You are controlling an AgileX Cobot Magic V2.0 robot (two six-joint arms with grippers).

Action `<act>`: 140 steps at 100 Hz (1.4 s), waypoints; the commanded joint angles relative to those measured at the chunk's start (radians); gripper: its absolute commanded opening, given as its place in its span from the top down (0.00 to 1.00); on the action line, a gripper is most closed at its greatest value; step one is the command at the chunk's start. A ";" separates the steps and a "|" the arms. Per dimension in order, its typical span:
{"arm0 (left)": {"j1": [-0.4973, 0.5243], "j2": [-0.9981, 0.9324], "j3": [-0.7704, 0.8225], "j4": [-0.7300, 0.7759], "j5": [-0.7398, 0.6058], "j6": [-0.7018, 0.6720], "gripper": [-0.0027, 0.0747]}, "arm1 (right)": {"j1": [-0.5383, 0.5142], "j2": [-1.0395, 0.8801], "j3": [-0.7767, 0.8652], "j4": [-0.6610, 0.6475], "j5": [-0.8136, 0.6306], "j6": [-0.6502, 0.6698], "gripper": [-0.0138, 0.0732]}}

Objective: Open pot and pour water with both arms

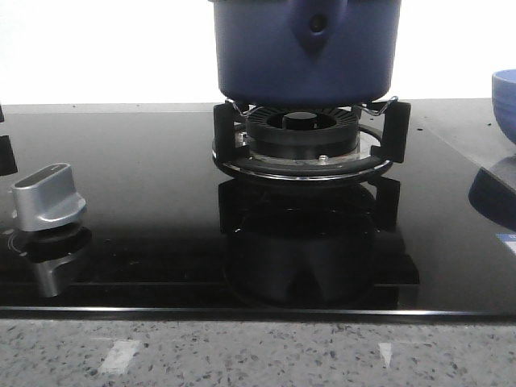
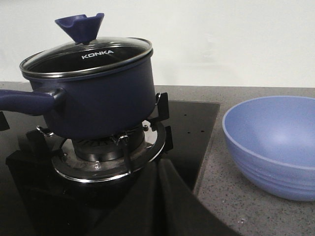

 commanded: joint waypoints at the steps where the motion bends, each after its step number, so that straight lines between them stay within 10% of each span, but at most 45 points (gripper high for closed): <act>1: 0.001 0.003 -0.081 0.086 -0.063 -0.192 0.99 | 0.004 0.005 -0.027 0.026 -0.035 -0.012 0.90; 40: -0.010 -0.004 -0.120 1.485 -0.374 -1.666 0.99 | 0.004 0.005 -0.027 0.026 -0.035 -0.012 0.90; 71: -0.117 -0.232 0.130 1.628 -0.525 -1.690 0.99 | 0.004 0.005 -0.027 0.026 -0.035 -0.012 0.90; 140: -0.158 -0.429 0.325 1.636 -0.380 -1.740 0.99 | 0.004 0.007 -0.027 0.026 -0.035 -0.012 0.90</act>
